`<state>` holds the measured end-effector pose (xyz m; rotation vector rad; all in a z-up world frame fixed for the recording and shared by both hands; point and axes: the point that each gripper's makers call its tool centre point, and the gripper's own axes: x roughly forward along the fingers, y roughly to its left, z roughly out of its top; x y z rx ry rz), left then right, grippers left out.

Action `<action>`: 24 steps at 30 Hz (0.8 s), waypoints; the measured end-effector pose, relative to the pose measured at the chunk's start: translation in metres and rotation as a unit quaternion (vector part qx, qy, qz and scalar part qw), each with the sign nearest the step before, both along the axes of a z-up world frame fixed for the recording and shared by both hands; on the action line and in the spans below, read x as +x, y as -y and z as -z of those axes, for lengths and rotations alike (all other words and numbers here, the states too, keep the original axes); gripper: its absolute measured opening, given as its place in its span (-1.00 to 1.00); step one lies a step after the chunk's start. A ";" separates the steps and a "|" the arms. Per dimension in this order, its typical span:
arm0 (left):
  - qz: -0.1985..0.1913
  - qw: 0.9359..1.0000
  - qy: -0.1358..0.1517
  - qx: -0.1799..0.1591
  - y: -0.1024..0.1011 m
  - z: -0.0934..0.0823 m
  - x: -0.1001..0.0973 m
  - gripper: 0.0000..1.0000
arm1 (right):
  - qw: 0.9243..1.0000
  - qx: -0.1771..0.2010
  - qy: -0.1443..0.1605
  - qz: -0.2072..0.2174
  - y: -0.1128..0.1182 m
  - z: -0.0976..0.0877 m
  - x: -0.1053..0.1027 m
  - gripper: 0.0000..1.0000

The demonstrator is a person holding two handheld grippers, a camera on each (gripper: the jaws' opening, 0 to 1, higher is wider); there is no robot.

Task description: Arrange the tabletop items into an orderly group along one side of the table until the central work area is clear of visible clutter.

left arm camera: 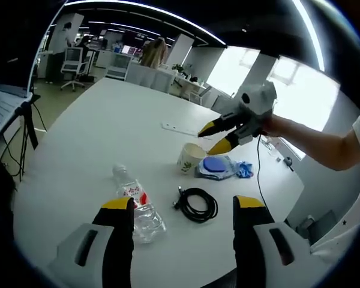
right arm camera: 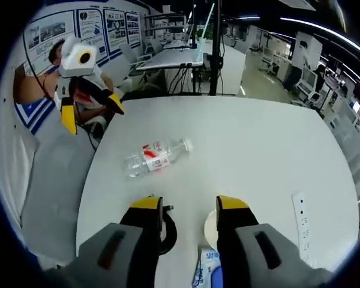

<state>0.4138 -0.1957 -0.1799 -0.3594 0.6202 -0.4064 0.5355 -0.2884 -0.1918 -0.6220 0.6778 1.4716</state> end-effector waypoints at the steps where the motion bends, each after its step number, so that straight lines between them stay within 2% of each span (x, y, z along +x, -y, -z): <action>1: 0.000 1.000 0.000 -0.001 0.000 0.000 0.000 0.35 | 1.000 0.006 -0.004 0.004 -0.003 -0.002 -0.001 -0.27; 11: 0.000 1.000 0.006 -0.001 -0.002 -0.005 -0.004 0.35 | 0.999 0.035 -0.034 0.021 -0.025 -0.009 -0.011 -0.18; 14: 0.001 1.000 0.007 0.001 -0.004 -0.005 -0.005 0.35 | 0.997 0.046 -0.052 0.037 -0.035 -0.011 -0.013 -0.15; 24: 0.001 1.000 0.008 0.002 -0.013 -0.009 -0.015 0.34 | 0.993 0.053 -0.085 0.070 -0.062 -0.006 -0.024 -0.12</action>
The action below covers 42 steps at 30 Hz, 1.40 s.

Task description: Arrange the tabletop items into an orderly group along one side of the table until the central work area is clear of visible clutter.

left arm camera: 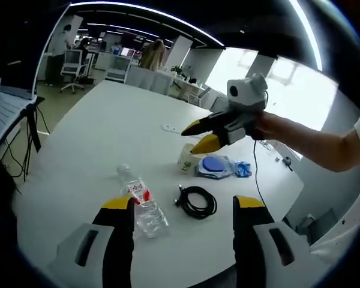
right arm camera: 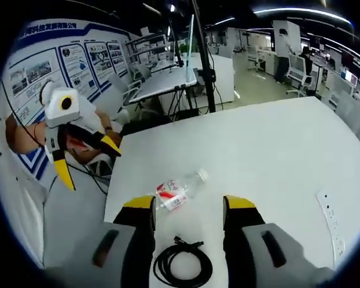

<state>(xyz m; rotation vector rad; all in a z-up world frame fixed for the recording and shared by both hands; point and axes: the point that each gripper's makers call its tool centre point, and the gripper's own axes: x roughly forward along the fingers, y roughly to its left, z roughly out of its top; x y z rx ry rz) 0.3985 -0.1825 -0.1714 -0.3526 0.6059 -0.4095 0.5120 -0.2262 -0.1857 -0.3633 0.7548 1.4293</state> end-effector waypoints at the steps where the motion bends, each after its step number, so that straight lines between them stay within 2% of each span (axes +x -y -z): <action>1: 0.000 1.000 0.000 0.000 -0.001 0.000 -0.001 0.34 | 1.000 0.001 -0.008 0.008 -0.004 0.001 -0.001 -0.13; 8: -0.003 1.000 0.000 0.002 -0.014 -0.001 -0.010 0.34 | 0.999 -0.008 -0.034 0.025 -0.025 0.012 -0.005 -0.11; 10: -0.005 1.000 0.000 0.002 -0.016 -0.002 -0.011 0.34 | 0.998 -0.008 -0.058 0.037 -0.033 0.016 -0.007 -0.10; 13: -0.008 1.000 0.000 0.001 -0.020 -0.001 -0.012 0.34 | 0.996 -0.012 -0.074 0.057 -0.042 0.022 -0.004 -0.11; 15: -0.010 1.000 0.000 0.000 -0.022 -0.001 -0.013 0.34 | 0.993 -0.012 -0.092 0.072 -0.049 0.026 -0.001 -0.11; 18: -0.012 1.000 0.000 -0.002 -0.025 0.000 -0.014 0.34 | 0.986 -0.019 -0.131 0.105 -0.058 0.034 0.003 -0.11; 19: -0.013 1.000 0.000 -0.003 -0.026 0.000 -0.015 0.34 | 0.986 -0.021 -0.130 0.106 -0.062 0.037 0.006 -0.11; 21: -0.016 1.000 0.000 -0.004 -0.028 0.001 -0.015 0.34 | 0.981 -0.044 -0.150 0.116 -0.065 0.046 0.006 -0.10; 23: -0.017 1.000 0.000 -0.005 -0.029 0.001 -0.016 0.34 | 0.981 -0.050 -0.148 0.116 -0.072 0.054 0.009 -0.10; 25: -0.020 1.000 0.000 -0.006 -0.031 0.001 -0.016 0.34 | 0.977 -0.074 -0.153 0.132 -0.072 0.066 0.012 -0.09; 26: -0.021 1.000 0.000 -0.007 -0.032 0.001 -0.016 0.34 | 0.977 -0.070 -0.154 0.132 -0.076 0.068 0.014 -0.11; 28: -0.024 1.000 0.001 -0.008 -0.033 0.002 -0.016 0.34 | 0.969 -0.078 -0.177 0.151 -0.077 0.074 0.012 -0.12; 29: -0.025 1.000 0.001 -0.009 -0.033 0.002 -0.016 0.34 | 0.970 -0.075 -0.175 0.149 -0.080 0.076 0.012 -0.11; 30: -0.026 1.000 0.001 -0.009 -0.033 0.002 -0.016 0.34 | 0.967 -0.080 -0.185 0.157 -0.082 0.080 0.011 -0.12; 32: -0.026 1.000 0.000 -0.010 -0.033 0.003 -0.016 0.33 | 0.964 -0.088 -0.188 0.164 -0.085 0.086 0.011 -0.10; 36: -0.027 1.000 0.003 -0.014 -0.032 0.002 -0.017 0.33 | 0.953 -0.104 -0.206 0.194 -0.085 0.099 0.018 -0.13; 37: -0.028 1.000 0.003 -0.015 -0.032 0.002 -0.017 0.33 | 0.948 -0.112 -0.215 0.205 -0.084 0.103 0.019 -0.15; 42: -0.031 0.999 0.003 -0.018 -0.034 0.005 -0.018 0.33 | 0.939 -0.122 -0.235 0.221 -0.085 0.114 0.023 -0.24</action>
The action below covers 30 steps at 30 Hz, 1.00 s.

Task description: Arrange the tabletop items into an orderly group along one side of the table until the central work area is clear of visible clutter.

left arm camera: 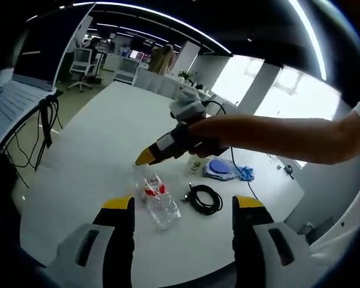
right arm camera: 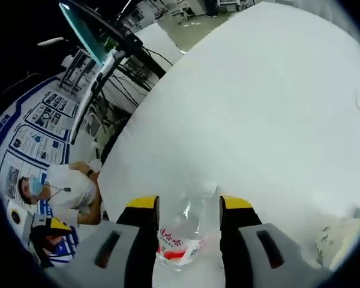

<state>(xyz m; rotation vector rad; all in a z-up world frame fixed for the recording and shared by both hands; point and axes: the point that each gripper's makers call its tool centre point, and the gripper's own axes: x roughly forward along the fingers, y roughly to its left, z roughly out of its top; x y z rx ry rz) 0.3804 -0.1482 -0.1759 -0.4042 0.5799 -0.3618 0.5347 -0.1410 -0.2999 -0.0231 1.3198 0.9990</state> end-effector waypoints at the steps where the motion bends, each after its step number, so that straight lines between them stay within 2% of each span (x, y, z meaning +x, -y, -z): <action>1: -0.001 1.000 0.000 0.000 0.000 0.000 0.000 0.33 | 1.000 -0.003 -0.013 0.005 0.000 0.003 -0.002 -0.25; 2: -0.002 1.000 0.000 -0.002 0.000 0.001 -0.001 0.33 | 1.000 -0.001 -0.024 0.011 -0.002 0.002 -0.005 -0.26; 10: -0.005 1.000 -0.001 -0.005 -0.003 0.003 -0.002 0.33 | 0.999 -0.006 -0.044 0.022 -0.006 0.016 -0.005 -0.31; 16: -0.008 1.000 -0.003 -0.006 -0.007 0.007 -0.003 0.32 | 0.997 0.008 -0.068 0.038 -0.010 0.020 -0.007 -0.34; 25: -0.009 1.000 -0.006 -0.008 -0.005 0.012 -0.002 0.32 | 0.995 0.026 -0.081 0.056 -0.010 0.028 -0.009 -0.40; 30: -0.008 1.000 -0.007 -0.008 -0.005 0.015 -0.002 0.32 | 0.993 0.037 -0.088 0.068 -0.009 0.031 -0.007 -0.49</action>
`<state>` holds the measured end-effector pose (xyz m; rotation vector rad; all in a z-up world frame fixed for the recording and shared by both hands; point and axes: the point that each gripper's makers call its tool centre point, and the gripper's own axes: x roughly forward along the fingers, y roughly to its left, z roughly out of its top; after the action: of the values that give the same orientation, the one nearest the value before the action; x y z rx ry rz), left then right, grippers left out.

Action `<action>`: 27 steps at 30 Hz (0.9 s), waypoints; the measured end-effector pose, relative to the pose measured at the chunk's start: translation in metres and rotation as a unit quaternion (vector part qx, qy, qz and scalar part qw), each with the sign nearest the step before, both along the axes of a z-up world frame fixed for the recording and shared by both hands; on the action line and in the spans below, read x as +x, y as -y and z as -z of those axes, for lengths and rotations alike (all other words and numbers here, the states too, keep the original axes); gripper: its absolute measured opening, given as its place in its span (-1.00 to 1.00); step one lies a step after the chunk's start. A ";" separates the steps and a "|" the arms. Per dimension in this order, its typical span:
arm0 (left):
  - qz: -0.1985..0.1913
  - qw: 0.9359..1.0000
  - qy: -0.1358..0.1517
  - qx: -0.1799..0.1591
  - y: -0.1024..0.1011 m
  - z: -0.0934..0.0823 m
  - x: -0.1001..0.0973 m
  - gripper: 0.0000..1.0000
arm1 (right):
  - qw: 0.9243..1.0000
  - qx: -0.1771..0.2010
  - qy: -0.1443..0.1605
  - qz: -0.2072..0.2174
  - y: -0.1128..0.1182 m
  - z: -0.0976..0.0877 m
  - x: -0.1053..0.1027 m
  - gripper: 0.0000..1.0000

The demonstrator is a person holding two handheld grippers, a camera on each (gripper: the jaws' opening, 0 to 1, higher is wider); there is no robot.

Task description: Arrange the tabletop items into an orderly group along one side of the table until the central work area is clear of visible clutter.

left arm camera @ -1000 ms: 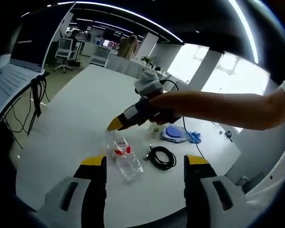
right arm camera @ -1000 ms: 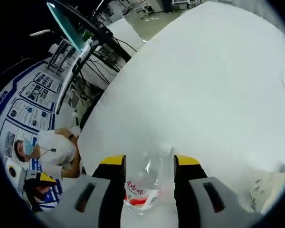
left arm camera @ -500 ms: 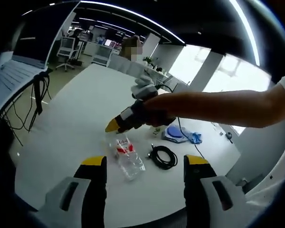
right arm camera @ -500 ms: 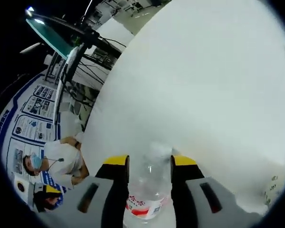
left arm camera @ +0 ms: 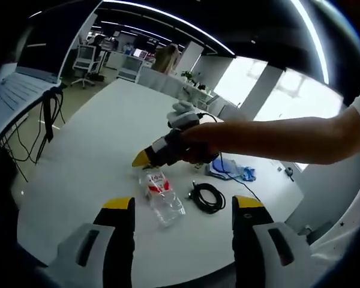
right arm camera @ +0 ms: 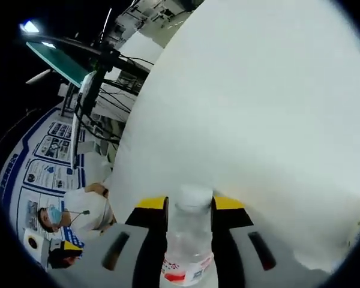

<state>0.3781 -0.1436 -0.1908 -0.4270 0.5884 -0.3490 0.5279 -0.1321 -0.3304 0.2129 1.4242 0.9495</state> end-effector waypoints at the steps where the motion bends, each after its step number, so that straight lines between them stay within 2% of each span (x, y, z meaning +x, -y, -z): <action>1: -0.001 1.000 0.000 -0.001 0.000 0.001 0.000 0.32 | 1.000 0.003 -0.002 0.003 0.000 0.000 0.000 -0.50; 3: -0.001 1.000 -0.002 -0.001 -0.001 0.003 -0.001 0.32 | 1.000 0.004 -0.002 0.006 0.002 0.002 0.001 -0.56; 12: -0.003 1.000 -0.005 -0.001 0.000 0.006 0.000 0.31 | 0.999 0.022 -0.006 0.026 -0.001 -0.001 0.001 -0.61; 24: 0.004 1.000 -0.006 0.005 -0.002 0.012 0.008 0.31 | 0.998 0.044 0.026 0.020 -0.002 -0.018 -0.001 -0.62; 27: 0.012 1.000 -0.007 0.011 -0.002 0.015 0.011 0.32 | 0.998 0.051 0.042 0.017 -0.001 -0.025 -0.002 -0.62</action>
<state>0.3886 -0.1416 -0.2063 -0.4014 0.6118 -0.3621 0.5261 -0.1311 -0.3055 0.2694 1.2927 0.9935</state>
